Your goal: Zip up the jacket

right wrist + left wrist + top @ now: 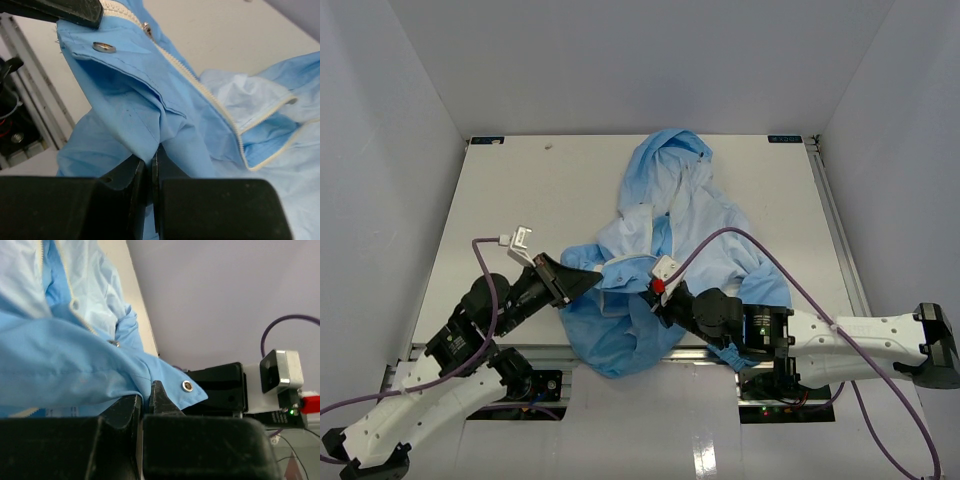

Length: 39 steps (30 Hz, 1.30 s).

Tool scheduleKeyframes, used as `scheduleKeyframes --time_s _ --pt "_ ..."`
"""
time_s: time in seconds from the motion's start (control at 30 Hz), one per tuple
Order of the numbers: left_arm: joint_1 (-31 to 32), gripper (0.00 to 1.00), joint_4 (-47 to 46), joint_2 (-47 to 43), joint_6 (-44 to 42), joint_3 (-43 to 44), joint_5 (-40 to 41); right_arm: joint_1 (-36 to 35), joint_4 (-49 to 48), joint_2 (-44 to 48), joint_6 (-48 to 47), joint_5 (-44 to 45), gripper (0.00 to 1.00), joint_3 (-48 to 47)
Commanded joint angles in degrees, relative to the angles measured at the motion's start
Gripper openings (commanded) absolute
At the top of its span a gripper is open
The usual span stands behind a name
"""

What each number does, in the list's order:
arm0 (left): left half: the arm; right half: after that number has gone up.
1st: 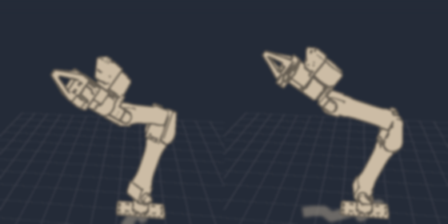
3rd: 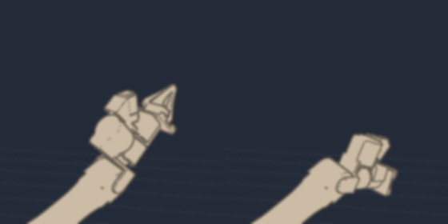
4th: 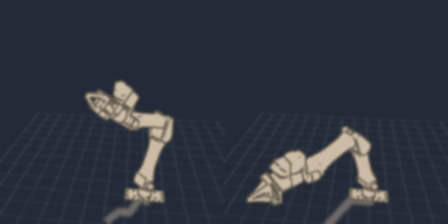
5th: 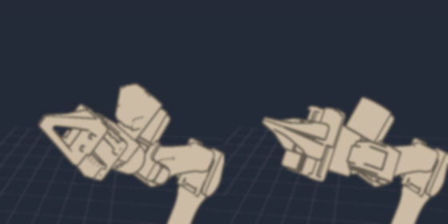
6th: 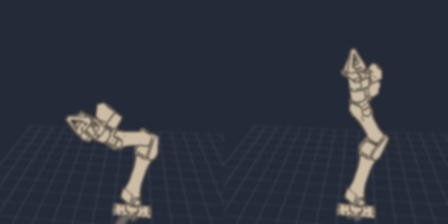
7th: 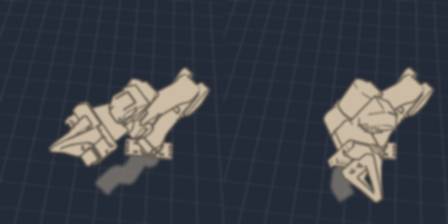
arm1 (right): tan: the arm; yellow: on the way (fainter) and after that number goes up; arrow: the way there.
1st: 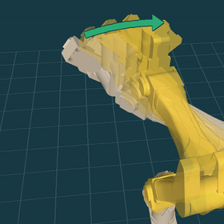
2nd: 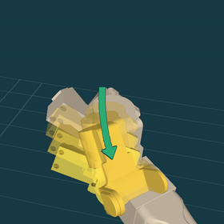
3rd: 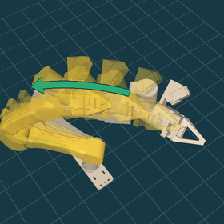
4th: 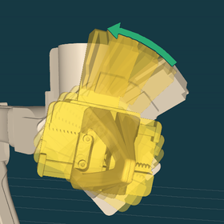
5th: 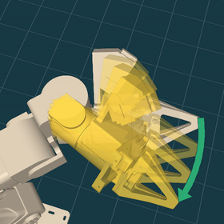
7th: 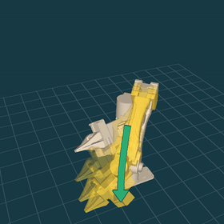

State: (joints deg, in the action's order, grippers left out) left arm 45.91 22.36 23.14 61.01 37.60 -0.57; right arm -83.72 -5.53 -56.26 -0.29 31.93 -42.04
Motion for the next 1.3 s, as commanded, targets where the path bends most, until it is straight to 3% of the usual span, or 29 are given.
scheduleKeyframes --time_s 0.0,0.07,0.2,0.33,0.57,0.7,0.8,0.9,0.97,1.07,1.13,1.27 --pt "-0.03 0.00 2.77 -8.49 -0.79 -10.76 -6.49 -0.63 2.01 -0.90 8.40 -7.84 0.08 6.14" --pt "0.04 0.00 1.94 -11.77 1.88 -16.47 -6.47 -0.73 -1.34 -1.86 11.07 -9.84 0.09 11.01" --pt "-0.03 0.00 1.83 -11.78 4.09 -23.34 -0.43 -0.92 -5.26 -1.27 15.29 -9.19 0.58 15.51" --pt "-0.03 0.00 -7.44 -3.21 5.66 -27.97 4.52 -0.95 -6.91 4.49 17.51 -3.07 0.71 16.43" --pt "-0.78 0.00 -17.34 17.84 0.48 -24.70 16.34 2.96 -15.67 8.26 18.11 12.20 0.72 18.64" --pt "-5.17 0.00 -26.74 25.62 -8.11 -21.27 19.18 16.34 -24.02 -0.57 20.97 1.13 0.61 19.62" --pt "-14.81 0.00 -40.73 32.53 -15.41 -19.53 9.41 22.46 -29.60 -9.83 22.39 -8.26 0.48 18.89" --pt "-22.18 0.00 -46.71 43.99 -18.87 -13.67 -4.88 27.95 -32.34 -16.40 22.12 -11.32 0.40 16.60" --pt "-25.62 0.00 -50.07 57.60 -21.61 -3.86 -14.62 32.94 -33.28 -23.05 22.71 -15.15 0.37 13.37" --pt "-28.33 0.00 -54.36 68.83 -23.50 6.44 -23.51 38.82 -34.25 -28.19 23.33 -20.58 0.35 8.94" --pt "-29.79 0.00 -53.57 71.60 -24.61 11.53 -30.52 40.63 -33.79 -28.95 22.26 -21.31 0.34 6.94" --pt "-29.48 0.00 -45.72 65.24 -27.39 11.60 -30.01 42.53 -31.02 -25.82 20.02 -18.77 0.38 5.73"
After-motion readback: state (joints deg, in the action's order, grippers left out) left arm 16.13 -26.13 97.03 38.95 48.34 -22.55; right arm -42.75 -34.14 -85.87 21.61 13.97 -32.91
